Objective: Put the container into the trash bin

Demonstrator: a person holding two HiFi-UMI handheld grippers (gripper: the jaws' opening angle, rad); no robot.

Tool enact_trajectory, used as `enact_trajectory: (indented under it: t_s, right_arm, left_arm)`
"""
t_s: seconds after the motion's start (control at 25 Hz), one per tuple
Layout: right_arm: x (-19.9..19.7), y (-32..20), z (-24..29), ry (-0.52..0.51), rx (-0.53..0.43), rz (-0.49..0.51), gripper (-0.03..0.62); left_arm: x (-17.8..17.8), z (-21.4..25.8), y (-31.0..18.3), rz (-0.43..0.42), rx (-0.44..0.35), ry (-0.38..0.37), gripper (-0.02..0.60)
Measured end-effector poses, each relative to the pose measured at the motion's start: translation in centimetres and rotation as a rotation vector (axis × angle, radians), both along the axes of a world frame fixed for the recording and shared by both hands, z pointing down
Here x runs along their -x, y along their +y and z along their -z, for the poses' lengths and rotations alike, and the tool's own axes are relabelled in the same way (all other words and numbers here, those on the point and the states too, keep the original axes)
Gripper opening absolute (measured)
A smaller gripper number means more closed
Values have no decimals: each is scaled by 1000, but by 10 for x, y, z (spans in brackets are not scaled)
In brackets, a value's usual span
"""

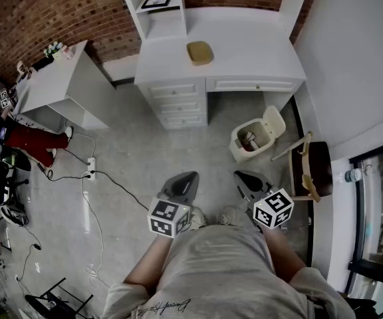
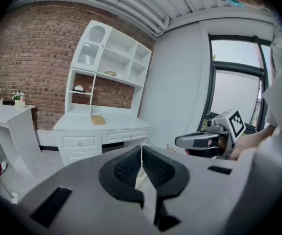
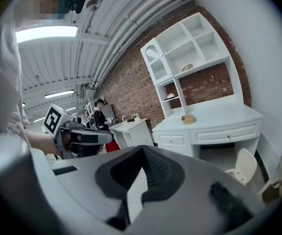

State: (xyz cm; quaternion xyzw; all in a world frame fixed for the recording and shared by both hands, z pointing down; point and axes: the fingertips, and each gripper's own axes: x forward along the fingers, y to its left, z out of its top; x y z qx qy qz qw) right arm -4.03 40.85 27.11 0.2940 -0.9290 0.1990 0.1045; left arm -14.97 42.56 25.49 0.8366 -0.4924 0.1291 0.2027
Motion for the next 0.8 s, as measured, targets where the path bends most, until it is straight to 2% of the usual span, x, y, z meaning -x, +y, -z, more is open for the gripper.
enact_trajectory:
  t_s: [0.44, 0.56, 0.8]
  right_arm:
    - [21, 8, 9, -35, 9, 50, 28]
    - [30, 7, 19, -74, 5, 63, 28]
    - [59, 8, 36, -73, -58, 83, 28]
  left_arm:
    - [11, 12, -3, 7, -20, -5, 17]
    - [16, 13, -4, 11, -18, 7, 17]
    - [29, 12, -1, -5, -19, 15, 17]
